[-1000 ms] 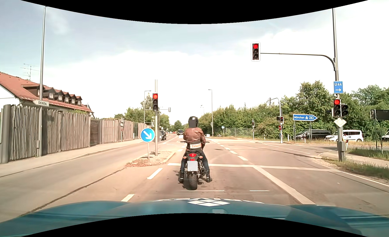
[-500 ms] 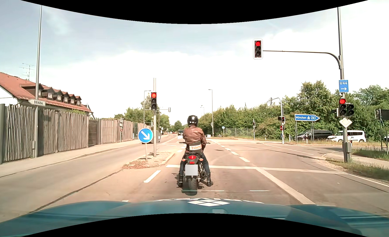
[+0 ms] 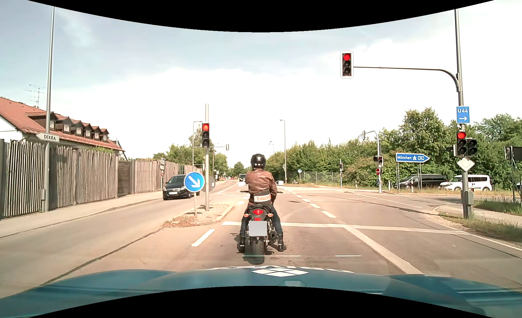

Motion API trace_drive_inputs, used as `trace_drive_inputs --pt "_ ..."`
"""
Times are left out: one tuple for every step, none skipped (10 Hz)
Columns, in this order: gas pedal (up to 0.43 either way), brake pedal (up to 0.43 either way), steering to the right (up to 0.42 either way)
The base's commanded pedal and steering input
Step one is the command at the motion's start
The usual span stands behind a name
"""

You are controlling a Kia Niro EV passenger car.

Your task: Follow the waypoints while adhering to traffic rules and regulations

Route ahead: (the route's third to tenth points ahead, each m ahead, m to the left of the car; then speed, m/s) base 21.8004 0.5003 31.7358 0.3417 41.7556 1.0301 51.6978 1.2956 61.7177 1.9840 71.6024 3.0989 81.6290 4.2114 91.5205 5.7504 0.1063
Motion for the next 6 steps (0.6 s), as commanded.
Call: trace_drive_inputs --pt "0.000 0.207 -0.009" --pt "0.000 0.220 -0.009" --pt "0.000 0.238 -0.009" --pt "0.000 0.280 -0.009" --pt "0.000 0.287 -0.009" --pt "0.000 0.293 -0.009"
